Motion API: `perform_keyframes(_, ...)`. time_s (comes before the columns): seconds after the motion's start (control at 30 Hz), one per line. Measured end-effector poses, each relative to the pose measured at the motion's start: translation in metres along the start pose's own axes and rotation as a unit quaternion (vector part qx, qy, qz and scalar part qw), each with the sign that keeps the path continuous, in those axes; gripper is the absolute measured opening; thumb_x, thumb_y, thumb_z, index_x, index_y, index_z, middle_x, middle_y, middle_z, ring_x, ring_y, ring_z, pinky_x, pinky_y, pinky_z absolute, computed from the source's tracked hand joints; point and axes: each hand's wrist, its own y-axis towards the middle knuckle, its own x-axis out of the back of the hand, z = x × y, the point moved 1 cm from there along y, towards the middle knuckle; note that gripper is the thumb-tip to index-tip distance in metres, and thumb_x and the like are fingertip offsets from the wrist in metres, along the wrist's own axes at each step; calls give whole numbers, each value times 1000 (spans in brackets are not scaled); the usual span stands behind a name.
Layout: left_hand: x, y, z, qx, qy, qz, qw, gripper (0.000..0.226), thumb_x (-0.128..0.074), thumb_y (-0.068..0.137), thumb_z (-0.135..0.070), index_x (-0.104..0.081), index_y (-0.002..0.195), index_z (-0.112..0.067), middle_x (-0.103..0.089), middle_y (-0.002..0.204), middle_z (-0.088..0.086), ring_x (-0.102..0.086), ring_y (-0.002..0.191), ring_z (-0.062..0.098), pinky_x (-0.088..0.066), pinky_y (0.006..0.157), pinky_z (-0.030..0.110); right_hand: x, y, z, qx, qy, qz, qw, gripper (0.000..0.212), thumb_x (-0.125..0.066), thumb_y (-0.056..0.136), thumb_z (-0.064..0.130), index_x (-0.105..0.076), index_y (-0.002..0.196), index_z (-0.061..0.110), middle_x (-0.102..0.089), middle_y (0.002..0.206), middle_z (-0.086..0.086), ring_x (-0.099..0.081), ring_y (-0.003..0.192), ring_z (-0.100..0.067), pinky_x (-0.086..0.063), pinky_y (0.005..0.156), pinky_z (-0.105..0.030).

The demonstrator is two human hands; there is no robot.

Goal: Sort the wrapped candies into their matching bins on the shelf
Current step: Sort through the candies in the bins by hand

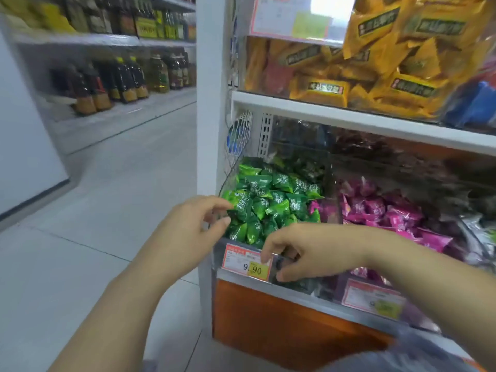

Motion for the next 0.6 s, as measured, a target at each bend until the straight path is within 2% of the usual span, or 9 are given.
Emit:
perform_keyframes(0.03, -1, -1, 1, 9, 2, 11, 1000, 23, -60, 90, -26, -62, 110, -38, -59, 96, -23, -55, 94, -5, -34, 67, 3, -2, 2, 0, -2, -2, 19, 1000, 32, -61, 89, 35, -50, 119, 34, -56, 98, 11, -54, 81, -5, -47, 70, -23)
perform_keyframes(0.1, -2, -1, 2, 16, 13, 24, 999, 26, -59, 90, -30, -61, 115, -37, -57, 97, -25, -55, 94, -5, -34, 68, 5, -5, 5, -1, -7, 2, 35, 999, 34, -62, 88, 33, -42, 116, 36, -48, 78, 8, -43, 61, -5, -38, 56, -23)
perform_keyframes(0.17, -2, -1, 2, 15, 19, 28, 999, 28, -58, 91, -31, -60, 119, -36, -55, 98, -25, -54, 95, -5, -34, 70, 4, -6, 7, -3, -6, 16, 35, 999, 35, -63, 87, 33, -39, 113, 40, -47, 76, 5, -39, 57, -6, -35, 53, -21)
perform_keyframes(0.2, -2, -1, 1, 14, 20, 30, 999, 29, -58, 91, -31, -60, 119, -36, -55, 100, -24, -54, 95, -5, -34, 71, 4, -7, 7, -5, -1, 33, 34, 999, 36, -64, 87, 33, -38, 111, 43, -53, 84, 1, -44, 61, -8, -40, 58, -24)
perform_keyframes(0.27, -2, -1, 0, 15, 18, 35, 999, 29, -58, 91, -31, -59, 120, -35, -57, 104, -22, -55, 97, -3, -34, 74, 4, -10, 7, -10, 6, 64, 22, 998, 36, -65, 85, 35, -38, 105, 49, -58, 111, -6, -58, 87, -20, -52, 79, -39)
perform_keyframes(0.33, -2, -2, -1, 20, 18, 39, 999, 29, -57, 91, -31, -59, 120, -35, -58, 106, -19, -55, 97, -1, -37, 75, 8, -12, 6, -14, 11, 78, 11, 997, 37, -66, 82, 38, -39, 102, 53, -55, 124, -6, -56, 110, -32, -47, 93, -52)
perform_keyframes(0.37, -2, -3, 0, 22, 18, 40, 999, 29, -57, 92, -31, -59, 120, -35, -59, 105, -18, -55, 97, 0, -38, 75, 10, -12, 6, -15, 11, 88, 5, 996, 37, -67, 82, 39, -39, 103, 53, -53, 126, -4, -54, 114, -32, -46, 95, -52)
perform_keyframes(0.5, -2, -4, -1, 30, 9, 38, 999, 28, -57, 92, -29, -61, 119, -33, -59, 102, -15, -56, 97, 3, -37, 73, 9, -14, 7, -19, -10, 104, -19, 994, 53, -71, 80, 39, -37, 121, 43, -41, 138, 12, -51, 117, -8, -47, 98, -36)
perform_keyframes(0.6, -2, -5, -1, 31, 3, 39, 999, 28, -58, 92, -28, -61, 119, -31, -58, 101, -17, -55, 98, 3, -35, 72, 7, -12, 10, -17, -17, 94, -39, 995, 65, -72, 80, 38, -34, 133, 38, -40, 138, 14, -52, 114, -3, -48, 97, -31)
